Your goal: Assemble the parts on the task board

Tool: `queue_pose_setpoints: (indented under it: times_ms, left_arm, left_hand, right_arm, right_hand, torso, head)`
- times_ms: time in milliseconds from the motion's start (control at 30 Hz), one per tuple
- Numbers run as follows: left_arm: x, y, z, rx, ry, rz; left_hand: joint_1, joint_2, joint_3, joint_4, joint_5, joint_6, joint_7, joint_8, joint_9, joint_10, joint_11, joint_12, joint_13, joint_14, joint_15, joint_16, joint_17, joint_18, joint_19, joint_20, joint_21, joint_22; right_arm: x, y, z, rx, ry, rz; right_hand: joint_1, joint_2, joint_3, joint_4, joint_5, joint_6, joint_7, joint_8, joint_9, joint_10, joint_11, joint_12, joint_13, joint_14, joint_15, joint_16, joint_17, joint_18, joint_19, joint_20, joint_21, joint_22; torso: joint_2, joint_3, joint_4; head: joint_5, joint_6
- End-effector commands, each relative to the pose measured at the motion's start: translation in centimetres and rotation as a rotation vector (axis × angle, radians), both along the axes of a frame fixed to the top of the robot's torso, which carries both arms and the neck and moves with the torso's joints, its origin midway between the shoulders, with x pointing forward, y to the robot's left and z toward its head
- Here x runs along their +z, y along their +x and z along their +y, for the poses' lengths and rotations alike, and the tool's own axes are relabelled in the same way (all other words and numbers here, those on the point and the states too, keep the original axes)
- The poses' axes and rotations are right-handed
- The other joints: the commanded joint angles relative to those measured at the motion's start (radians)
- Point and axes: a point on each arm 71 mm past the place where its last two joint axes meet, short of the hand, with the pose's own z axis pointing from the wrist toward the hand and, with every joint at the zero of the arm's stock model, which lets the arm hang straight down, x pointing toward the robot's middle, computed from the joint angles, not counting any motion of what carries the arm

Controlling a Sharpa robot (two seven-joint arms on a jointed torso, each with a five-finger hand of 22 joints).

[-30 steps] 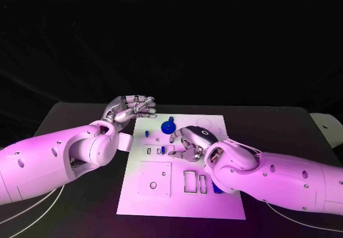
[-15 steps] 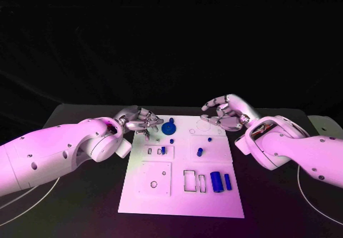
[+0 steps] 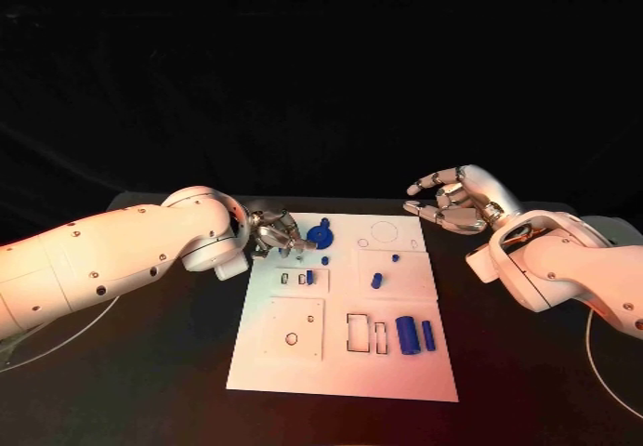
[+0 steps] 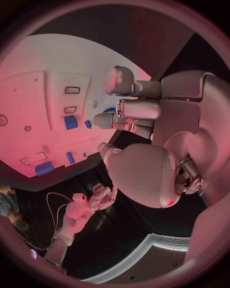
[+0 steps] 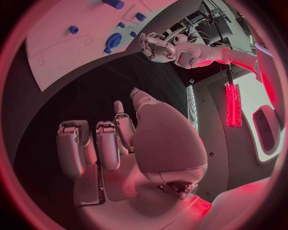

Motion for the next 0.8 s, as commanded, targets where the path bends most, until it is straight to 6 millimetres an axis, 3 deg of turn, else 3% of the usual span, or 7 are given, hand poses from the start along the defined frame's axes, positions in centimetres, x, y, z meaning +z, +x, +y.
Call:
queue_pose_setpoints:
  times_ms: [33, 267, 433, 800]
  left_arm:
    - [-0.2, 0.1, -0.1, -0.041, 0.163, 0.022]
    - [0.2, 0.4, -1.3, -0.097, 0.241, 0.027]
    - [0.3, 0.5, -1.9, -0.123, 0.274, 0.035]
    - [-0.3, 0.7, -2.9, -0.171, 0.326, 0.077]
  left_hand:
    - [-0.003, 0.011, -0.01, 0.0, 0.0, 0.0, -0.011, 0.022, 0.019, 0.019, -0.007, 0.047, 0.047, 0.062, -0.007, 0.013, 0.118, -0.018, 0.017, -0.005, 0.015, 0.03]
    - [-0.075, 0.02, -0.071, 0.003, -0.002, 0.002, -0.025, 0.065, 0.063, 0.068, -0.019, 0.153, 0.157, 0.076, -0.017, 0.045, 0.159, -0.035, 0.057, -0.014, 0.065, 0.126]
    - [-0.088, 0.027, -0.088, 0.002, -0.002, 0.002, -0.028, 0.073, 0.073, 0.075, -0.022, 0.171, 0.176, 0.079, -0.019, 0.053, 0.17, -0.039, 0.064, -0.016, 0.079, 0.151]
    - [-0.091, 0.035, -0.098, 0.002, -0.001, 0.002, -0.03, 0.079, 0.081, 0.078, -0.024, 0.18, 0.186, 0.082, -0.021, 0.06, 0.179, -0.044, 0.072, -0.018, 0.094, 0.178]
  right_arm:
    - [0.0, 0.0, 0.0, 0.007, -0.005, 0.007]
    - [-0.1, 0.1, -0.2, -0.006, -0.018, 0.007]
    - [-0.2, 0.2, -0.3, -0.013, -0.02, 0.007]
    - [-0.3, 0.4, -0.2, -0.018, -0.025, 0.011]
  right_hand:
    - [-0.01, -0.003, -0.007, -0.001, 0.006, -0.001, -0.005, 0.004, 0.001, 0.007, -0.001, 0.007, 0.07, 0.081, -0.006, -0.005, 0.17, 0.011, 0.067, -0.008, 0.006, 0.22]
    - [-0.012, -0.007, -0.009, -0.001, 0.01, -0.001, -0.005, 0.005, 0.001, 0.007, -0.001, 0.007, 0.069, 0.08, -0.006, -0.006, 0.169, 0.011, 0.066, -0.009, 0.005, 0.22]
    - [-0.013, -0.007, -0.01, 0.0, 0.011, -0.001, -0.005, 0.006, 0.001, 0.006, -0.001, 0.006, 0.068, 0.08, -0.007, -0.007, 0.167, 0.012, 0.065, -0.009, 0.003, 0.218]
    - [-0.015, -0.009, -0.011, 0.0, 0.021, -0.003, -0.006, 0.008, 0.001, 0.005, -0.002, 0.004, 0.066, 0.079, -0.007, -0.008, 0.165, 0.012, 0.064, -0.01, 0.001, 0.217]
  torso:
    - [0.0, 0.0005, -0.0014]
    - [0.001, 0.001, 0.0013]
    - [0.0, 0.0017, 0.0015]
    - [-0.001, 0.0011, 0.0002]
  head:
    - [0.004, -0.004]
    - [0.002, -0.014]
    - [0.006, -0.022]
    - [0.012, -0.026]
